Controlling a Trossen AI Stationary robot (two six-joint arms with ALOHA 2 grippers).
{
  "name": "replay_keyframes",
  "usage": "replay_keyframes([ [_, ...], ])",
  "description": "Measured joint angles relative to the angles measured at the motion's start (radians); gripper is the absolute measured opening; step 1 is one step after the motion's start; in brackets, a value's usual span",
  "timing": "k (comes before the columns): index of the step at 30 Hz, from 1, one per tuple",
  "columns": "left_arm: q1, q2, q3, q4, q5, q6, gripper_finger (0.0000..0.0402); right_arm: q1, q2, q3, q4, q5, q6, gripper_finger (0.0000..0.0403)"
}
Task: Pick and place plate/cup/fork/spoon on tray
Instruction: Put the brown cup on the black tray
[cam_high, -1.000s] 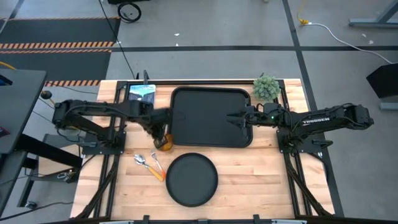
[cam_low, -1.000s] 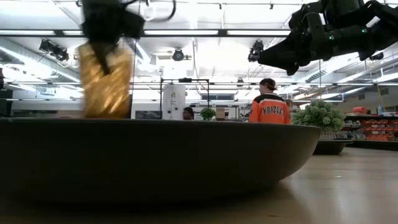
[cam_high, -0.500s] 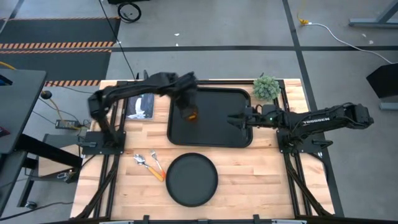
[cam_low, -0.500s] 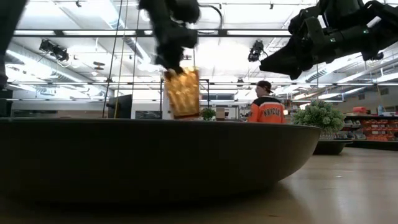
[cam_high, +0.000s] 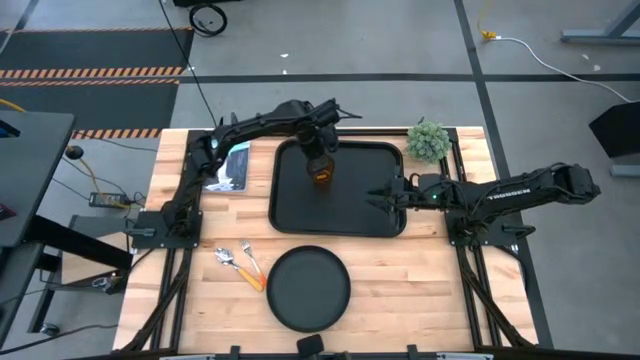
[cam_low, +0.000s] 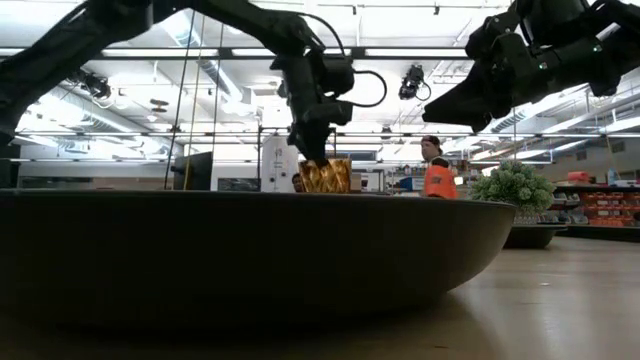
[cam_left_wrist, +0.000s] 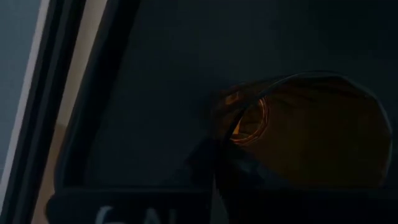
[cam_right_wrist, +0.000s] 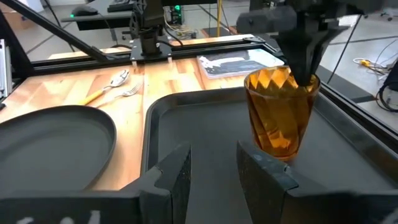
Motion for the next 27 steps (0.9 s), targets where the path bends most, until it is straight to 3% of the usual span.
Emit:
replay_keyframes([
  [6, -0.011, 0.010, 0.000, 0.020, -0.007, 0.020, 0.0040, 0.002, 0.000, 0.000, 0.000, 0.002, 0.001, 0.0134],
  [16, -0.026, 0.008, 0.050, 0.015, -0.018, 0.055, 0.0147, 0.002, 0.000, 0.000, 0.008, 0.002, 0.001, 0.0134],
  [21, -0.026, 0.006, 0.158, -0.143, -0.019, 0.091, 0.0172, 0.002, 0.000, 0.000, 0.008, 0.002, 0.001, 0.0134],
  [27, -0.027, 0.005, 0.218, -0.352, -0.018, 0.075, 0.0169, 0.005, 0.000, 0.001, 0.009, 0.001, 0.001, 0.0134],
])
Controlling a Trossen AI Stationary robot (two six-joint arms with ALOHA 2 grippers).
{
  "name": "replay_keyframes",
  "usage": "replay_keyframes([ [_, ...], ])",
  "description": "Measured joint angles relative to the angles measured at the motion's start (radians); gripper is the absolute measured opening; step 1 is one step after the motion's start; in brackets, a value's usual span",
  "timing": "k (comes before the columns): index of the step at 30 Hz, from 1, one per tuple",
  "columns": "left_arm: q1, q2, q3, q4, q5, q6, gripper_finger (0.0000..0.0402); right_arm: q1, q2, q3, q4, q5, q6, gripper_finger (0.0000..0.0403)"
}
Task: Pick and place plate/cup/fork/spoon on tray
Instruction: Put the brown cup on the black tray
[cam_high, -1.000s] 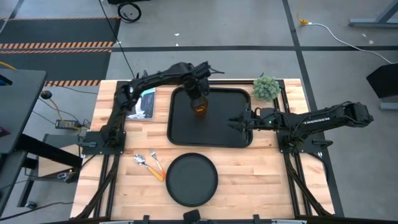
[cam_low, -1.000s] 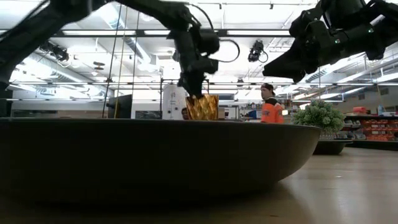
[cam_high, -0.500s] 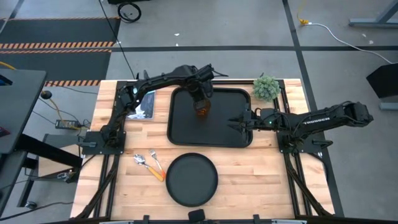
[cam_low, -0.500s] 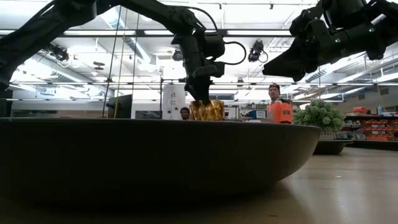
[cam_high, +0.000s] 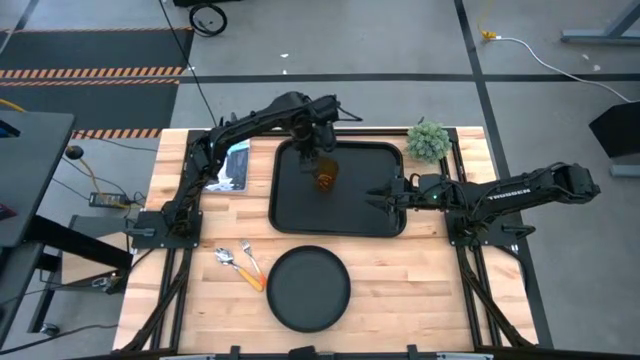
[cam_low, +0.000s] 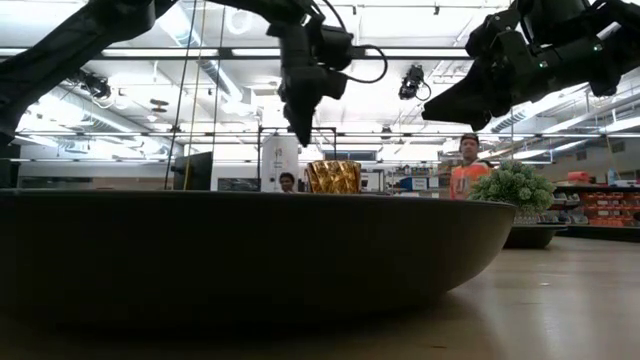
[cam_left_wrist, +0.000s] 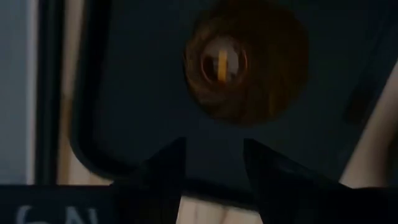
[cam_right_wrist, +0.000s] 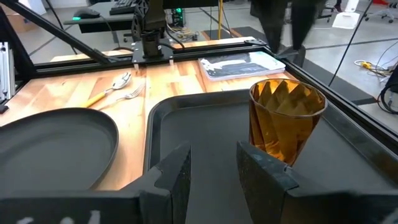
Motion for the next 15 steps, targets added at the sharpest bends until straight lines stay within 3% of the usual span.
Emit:
replay_keyframes([
  [7, -0.019, 0.000, -0.116, -0.016, -0.002, -0.056, 0.0154, 0.013, 0.000, -0.001, -0.001, 0.000, 0.014, 0.0134],
  [15, -0.072, 0.001, -0.235, 0.148, -0.006, -0.054, 0.0142, 0.066, 0.000, -0.002, -0.002, 0.026, 0.014, 0.0134],
])
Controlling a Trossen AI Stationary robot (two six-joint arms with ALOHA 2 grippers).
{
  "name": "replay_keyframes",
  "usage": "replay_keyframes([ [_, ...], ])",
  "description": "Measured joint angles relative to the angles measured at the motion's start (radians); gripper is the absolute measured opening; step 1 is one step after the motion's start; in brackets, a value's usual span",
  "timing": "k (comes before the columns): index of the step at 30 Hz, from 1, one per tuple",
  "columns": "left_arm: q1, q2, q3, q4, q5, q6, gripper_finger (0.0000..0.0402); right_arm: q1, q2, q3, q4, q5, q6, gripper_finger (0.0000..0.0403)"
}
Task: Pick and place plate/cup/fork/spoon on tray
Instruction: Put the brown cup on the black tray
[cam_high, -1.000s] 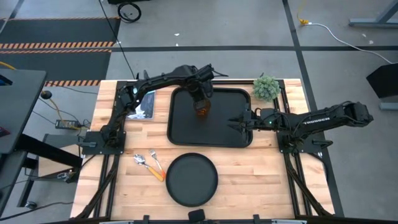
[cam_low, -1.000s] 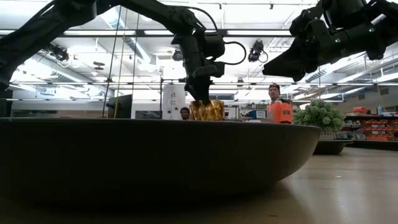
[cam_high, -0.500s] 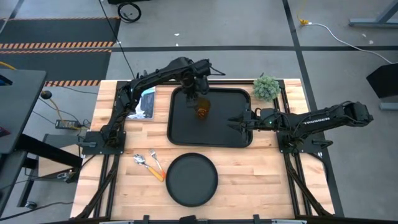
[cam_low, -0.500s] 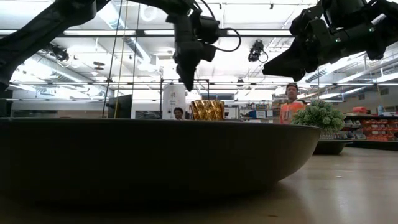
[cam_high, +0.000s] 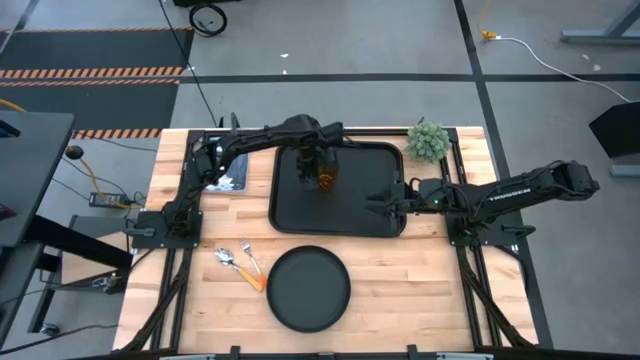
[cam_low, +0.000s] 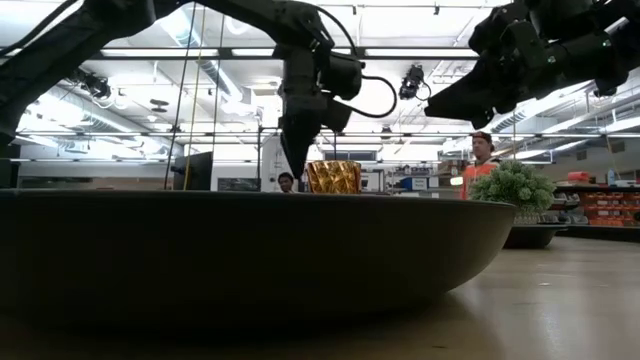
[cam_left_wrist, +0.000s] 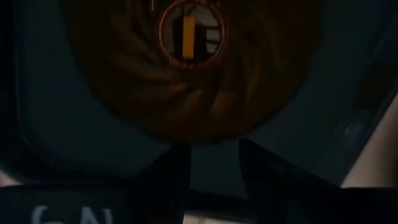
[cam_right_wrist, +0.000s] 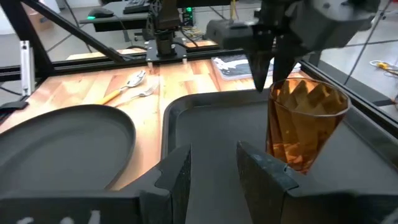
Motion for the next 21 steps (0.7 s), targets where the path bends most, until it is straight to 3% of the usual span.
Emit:
replay_keyframes([
  [10, -0.019, 0.000, -0.014, 0.200, -0.023, 0.000, 0.0141, 0.023, 0.000, -0.001, 0.000, 0.066, 0.000, 0.0134],
  [21, -0.018, 0.004, -0.014, 0.387, -0.049, 0.036, 0.0141, 0.023, 0.000, -0.001, -0.001, 0.257, -0.034, 0.0134],
])
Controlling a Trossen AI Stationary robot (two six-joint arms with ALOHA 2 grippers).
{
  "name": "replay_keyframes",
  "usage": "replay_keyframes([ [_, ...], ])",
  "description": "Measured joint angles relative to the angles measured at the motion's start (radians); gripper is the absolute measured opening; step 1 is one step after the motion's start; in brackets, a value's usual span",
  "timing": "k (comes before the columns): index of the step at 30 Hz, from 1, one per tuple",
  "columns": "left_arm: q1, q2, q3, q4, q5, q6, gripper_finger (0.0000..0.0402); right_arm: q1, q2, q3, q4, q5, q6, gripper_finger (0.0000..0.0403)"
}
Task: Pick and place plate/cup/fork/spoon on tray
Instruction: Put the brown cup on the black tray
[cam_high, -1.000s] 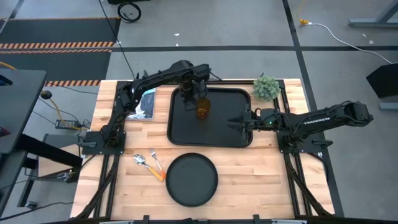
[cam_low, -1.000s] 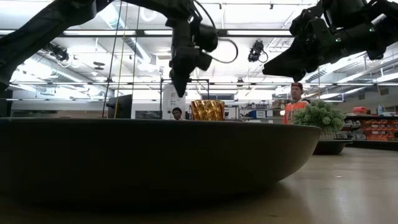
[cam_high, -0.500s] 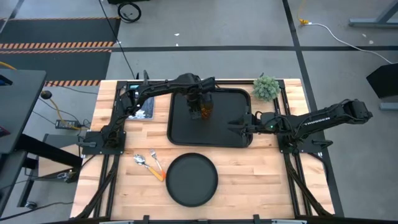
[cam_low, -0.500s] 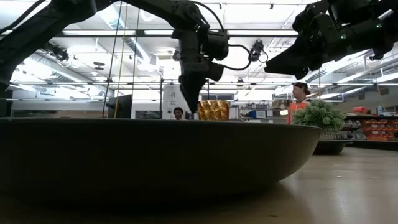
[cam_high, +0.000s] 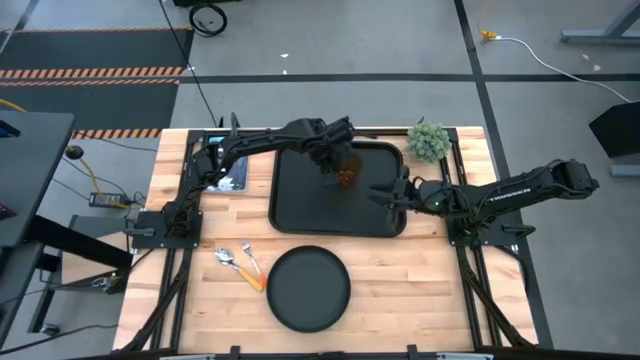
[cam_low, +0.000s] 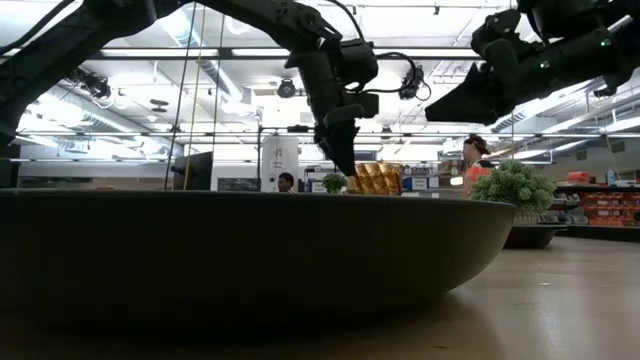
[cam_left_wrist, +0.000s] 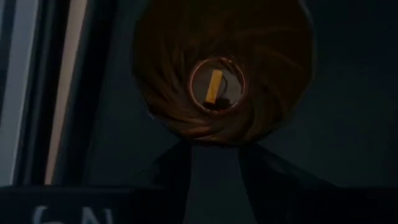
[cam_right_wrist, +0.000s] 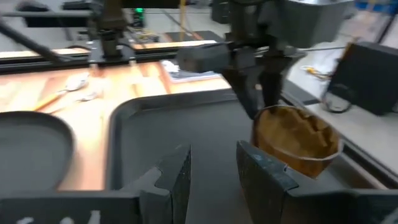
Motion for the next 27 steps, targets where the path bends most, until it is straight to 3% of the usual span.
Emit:
replay_keyframes([
  [12, 0.010, 0.027, -0.001, 0.139, 0.003, 0.084, 0.0141, 0.000, 0.000, 0.000, -0.010, 0.154, -0.029, 0.0137],
  [18, 0.025, 0.052, 0.002, 0.152, 0.071, 0.090, 0.0141, -0.002, 0.000, 0.000, -0.031, 0.181, -0.011, 0.0146],
  [27, 0.000, 0.098, 0.000, 0.281, 0.056, 0.057, 0.0141, -0.005, 0.000, 0.000, -0.074, 0.193, 0.001, 0.0151],
])
